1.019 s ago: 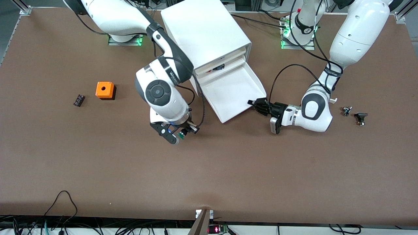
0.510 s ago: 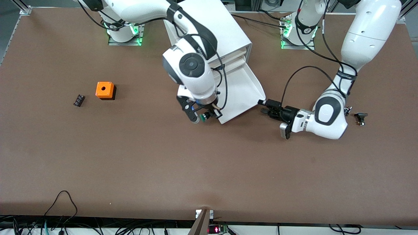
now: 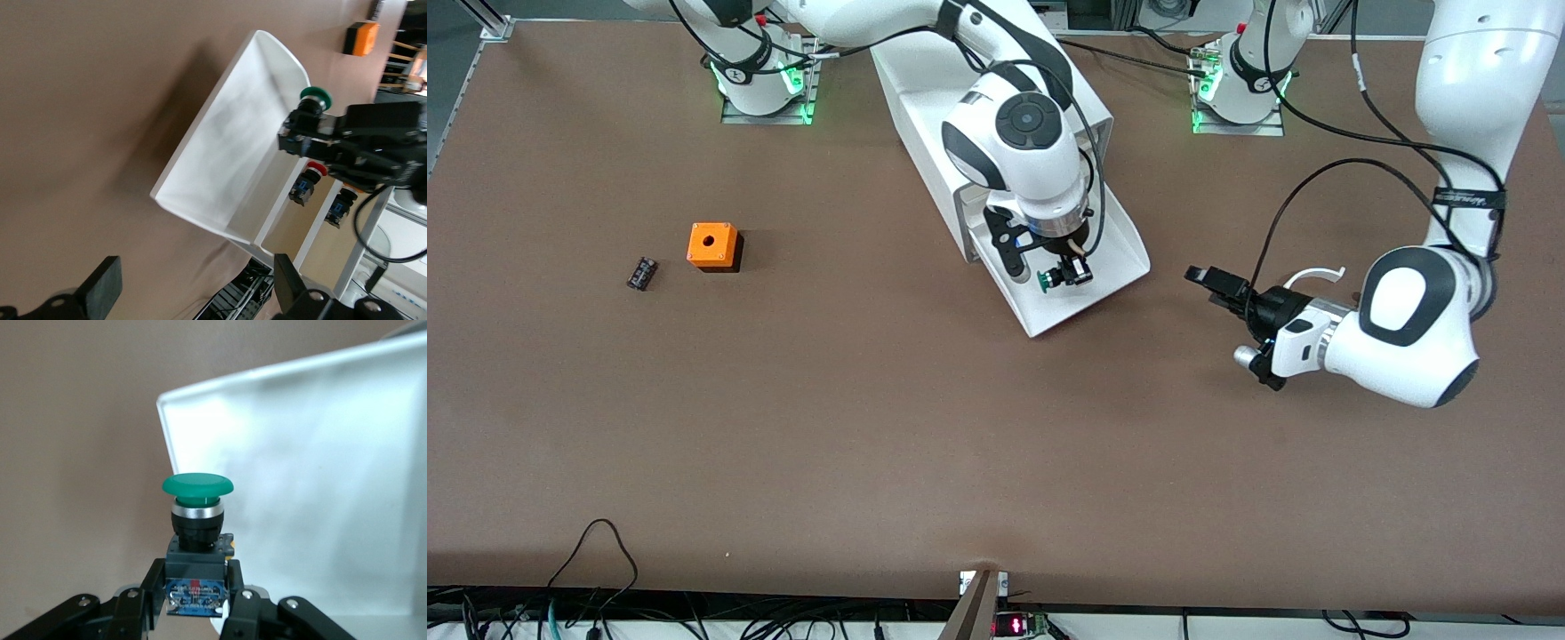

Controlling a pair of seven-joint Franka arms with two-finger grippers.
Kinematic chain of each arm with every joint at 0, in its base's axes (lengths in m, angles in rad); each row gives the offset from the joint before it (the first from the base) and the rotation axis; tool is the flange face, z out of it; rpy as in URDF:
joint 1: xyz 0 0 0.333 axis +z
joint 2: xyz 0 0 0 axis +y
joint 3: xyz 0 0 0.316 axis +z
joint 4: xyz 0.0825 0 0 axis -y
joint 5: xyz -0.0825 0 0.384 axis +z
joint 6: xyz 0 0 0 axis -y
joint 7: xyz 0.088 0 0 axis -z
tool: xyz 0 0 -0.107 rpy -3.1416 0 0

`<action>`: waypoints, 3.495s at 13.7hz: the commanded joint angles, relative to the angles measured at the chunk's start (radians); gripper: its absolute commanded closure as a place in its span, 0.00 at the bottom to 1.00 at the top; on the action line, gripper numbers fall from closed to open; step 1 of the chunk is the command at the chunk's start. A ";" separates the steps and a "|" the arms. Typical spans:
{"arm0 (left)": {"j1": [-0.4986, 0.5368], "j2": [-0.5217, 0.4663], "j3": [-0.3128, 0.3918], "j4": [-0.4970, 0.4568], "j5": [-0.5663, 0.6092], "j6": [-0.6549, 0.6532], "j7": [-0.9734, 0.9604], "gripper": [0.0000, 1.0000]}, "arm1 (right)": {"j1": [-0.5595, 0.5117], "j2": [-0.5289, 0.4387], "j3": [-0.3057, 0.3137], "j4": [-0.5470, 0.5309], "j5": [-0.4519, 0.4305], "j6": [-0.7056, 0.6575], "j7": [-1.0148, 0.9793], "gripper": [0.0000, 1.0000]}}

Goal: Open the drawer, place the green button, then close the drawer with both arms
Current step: 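Carry the green button over the open drawer while the left gripper withdraws, then lower the green button into the drawer and open the right gripper, then lift the right gripper out of the drawer while the left gripper approaches the drawer front, then push the drawer shut with the left gripper while the right gripper returns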

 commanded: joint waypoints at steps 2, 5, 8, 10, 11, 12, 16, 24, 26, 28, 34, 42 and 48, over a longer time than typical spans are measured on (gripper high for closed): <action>-0.015 -0.043 -0.019 0.118 0.212 -0.059 -0.209 0.00 | 0.037 0.076 -0.022 0.028 -0.026 0.070 0.076 1.00; -0.025 -0.069 -0.020 0.177 0.368 -0.057 -0.251 0.00 | 0.039 0.102 -0.025 0.027 -0.035 0.102 0.093 1.00; -0.073 -0.069 -0.020 0.272 0.614 -0.047 -0.224 0.00 | 0.043 0.115 -0.027 0.025 -0.066 0.118 0.093 0.66; -0.075 -0.067 -0.017 0.303 0.671 -0.012 -0.221 0.00 | 0.048 0.118 -0.027 0.024 -0.081 0.116 0.090 0.00; -0.073 -0.067 -0.016 0.311 0.671 0.043 -0.223 0.00 | 0.046 0.115 -0.027 0.024 -0.081 0.109 0.087 0.00; -0.075 -0.066 -0.010 0.313 0.673 0.080 -0.227 0.00 | 0.042 0.110 -0.027 0.027 -0.081 0.099 0.084 0.00; -0.061 -0.066 -0.006 0.302 0.666 0.084 -0.247 0.00 | 0.008 0.069 -0.030 0.057 -0.081 -0.024 -0.049 0.00; -0.072 -0.072 -0.034 0.126 0.585 0.257 -0.676 0.00 | -0.231 -0.092 0.001 0.074 0.000 -0.169 -0.549 0.00; -0.072 -0.072 -0.074 0.063 0.587 0.321 -0.805 0.00 | -0.298 -0.132 0.001 0.071 0.029 -0.230 -0.736 0.00; -0.078 -0.072 -0.129 -0.017 0.602 0.405 -0.968 0.00 | -0.360 -0.164 -0.004 0.068 0.047 -0.313 -0.916 0.00; -0.179 -0.069 -0.140 -0.264 0.607 0.726 -1.151 0.00 | -0.545 -0.263 -0.012 0.009 0.037 -0.523 -1.442 0.00; -0.291 -0.024 -0.144 -0.369 0.781 0.911 -1.447 0.00 | -0.612 -0.522 -0.157 -0.320 0.043 -0.511 -1.876 0.00; -0.313 -0.024 -0.196 -0.418 0.769 0.895 -1.456 0.00 | -0.610 -0.718 -0.214 -0.496 0.027 -0.526 -1.943 0.00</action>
